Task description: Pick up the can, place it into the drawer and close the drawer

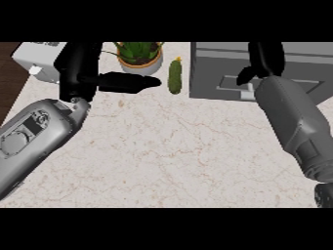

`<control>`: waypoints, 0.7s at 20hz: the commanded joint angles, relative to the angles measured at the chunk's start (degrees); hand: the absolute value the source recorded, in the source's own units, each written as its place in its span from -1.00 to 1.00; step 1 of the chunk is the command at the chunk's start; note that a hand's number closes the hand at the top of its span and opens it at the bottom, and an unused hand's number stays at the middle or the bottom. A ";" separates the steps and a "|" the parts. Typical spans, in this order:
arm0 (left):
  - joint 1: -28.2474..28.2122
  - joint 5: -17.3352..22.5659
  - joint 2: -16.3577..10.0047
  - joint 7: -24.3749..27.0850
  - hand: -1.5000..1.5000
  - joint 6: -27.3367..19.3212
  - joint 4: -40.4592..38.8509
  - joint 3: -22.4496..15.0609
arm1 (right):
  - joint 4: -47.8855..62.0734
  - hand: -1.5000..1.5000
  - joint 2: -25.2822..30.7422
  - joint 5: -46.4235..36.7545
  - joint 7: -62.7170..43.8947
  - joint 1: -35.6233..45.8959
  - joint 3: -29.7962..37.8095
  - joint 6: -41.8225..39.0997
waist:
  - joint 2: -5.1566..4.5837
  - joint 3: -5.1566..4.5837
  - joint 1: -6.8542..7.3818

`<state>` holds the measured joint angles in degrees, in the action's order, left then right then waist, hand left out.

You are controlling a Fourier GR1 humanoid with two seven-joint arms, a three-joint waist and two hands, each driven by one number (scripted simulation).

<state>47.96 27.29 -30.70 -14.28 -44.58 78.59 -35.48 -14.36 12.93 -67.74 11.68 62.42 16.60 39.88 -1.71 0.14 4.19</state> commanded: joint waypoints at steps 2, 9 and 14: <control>-1.36 -0.47 -0.04 -0.24 -1.00 -0.27 1.77 -0.07 | -1.92 -1.00 -3.90 9.14 5.09 3.39 7.27 -0.17 | -0.05 0.22 1.64; -6.93 -0.31 -1.15 3.96 -1.00 1.13 2.36 1.89 | -3.96 -1.00 -5.66 18.83 14.00 4.59 14.94 -5.75 | 0.58 0.03 0.01; -8.08 -0.59 -2.24 2.55 -1.00 0.75 3.52 2.43 | -4.28 -1.00 -7.21 27.44 17.05 5.01 21.92 -11.72 | 0.96 0.07 -0.81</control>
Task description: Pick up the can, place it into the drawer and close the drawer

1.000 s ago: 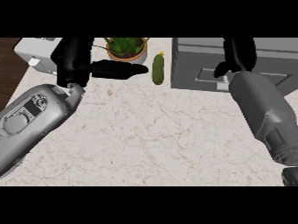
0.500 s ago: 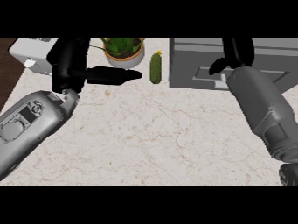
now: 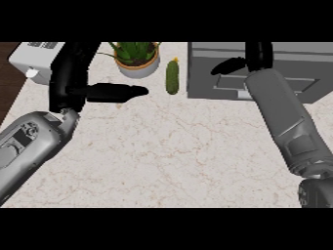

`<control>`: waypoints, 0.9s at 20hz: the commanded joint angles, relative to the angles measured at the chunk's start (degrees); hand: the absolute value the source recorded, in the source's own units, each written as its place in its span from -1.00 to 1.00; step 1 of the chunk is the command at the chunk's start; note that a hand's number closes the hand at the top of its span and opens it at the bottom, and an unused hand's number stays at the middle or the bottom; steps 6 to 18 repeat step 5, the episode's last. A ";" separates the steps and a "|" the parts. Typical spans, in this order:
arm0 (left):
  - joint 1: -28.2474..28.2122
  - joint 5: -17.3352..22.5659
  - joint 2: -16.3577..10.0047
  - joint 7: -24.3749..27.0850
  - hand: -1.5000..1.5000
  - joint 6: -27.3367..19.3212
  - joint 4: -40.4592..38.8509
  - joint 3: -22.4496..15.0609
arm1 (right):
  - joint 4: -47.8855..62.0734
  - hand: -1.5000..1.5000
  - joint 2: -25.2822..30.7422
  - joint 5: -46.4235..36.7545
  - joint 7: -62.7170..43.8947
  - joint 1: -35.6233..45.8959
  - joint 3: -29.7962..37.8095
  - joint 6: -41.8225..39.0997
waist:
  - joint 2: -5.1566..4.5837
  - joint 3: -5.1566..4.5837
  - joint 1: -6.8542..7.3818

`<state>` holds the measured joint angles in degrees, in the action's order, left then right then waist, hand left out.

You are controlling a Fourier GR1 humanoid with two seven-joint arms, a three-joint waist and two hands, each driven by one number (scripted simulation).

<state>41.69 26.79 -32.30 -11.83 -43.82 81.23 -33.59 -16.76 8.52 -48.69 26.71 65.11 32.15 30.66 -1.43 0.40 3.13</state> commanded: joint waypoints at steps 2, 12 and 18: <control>-2.25 0.21 -0.49 1.21 -1.00 1.33 -0.42 1.91 | -1.49 -1.00 -4.62 8.78 1.57 3.70 6.48 -1.59 | 0.49 -0.32 -0.12; -3.66 -0.62 -0.79 1.92 -1.00 1.78 0.70 3.12 | -0.39 -1.00 -2.47 9.19 1.08 4.71 6.50 -3.77 | 0.60 -0.36 -0.46; -3.66 -0.62 -0.79 1.92 -1.00 1.78 0.70 3.12 | -0.39 -1.00 -2.47 9.19 1.08 4.71 6.50 -3.77 | 0.60 -0.36 -0.46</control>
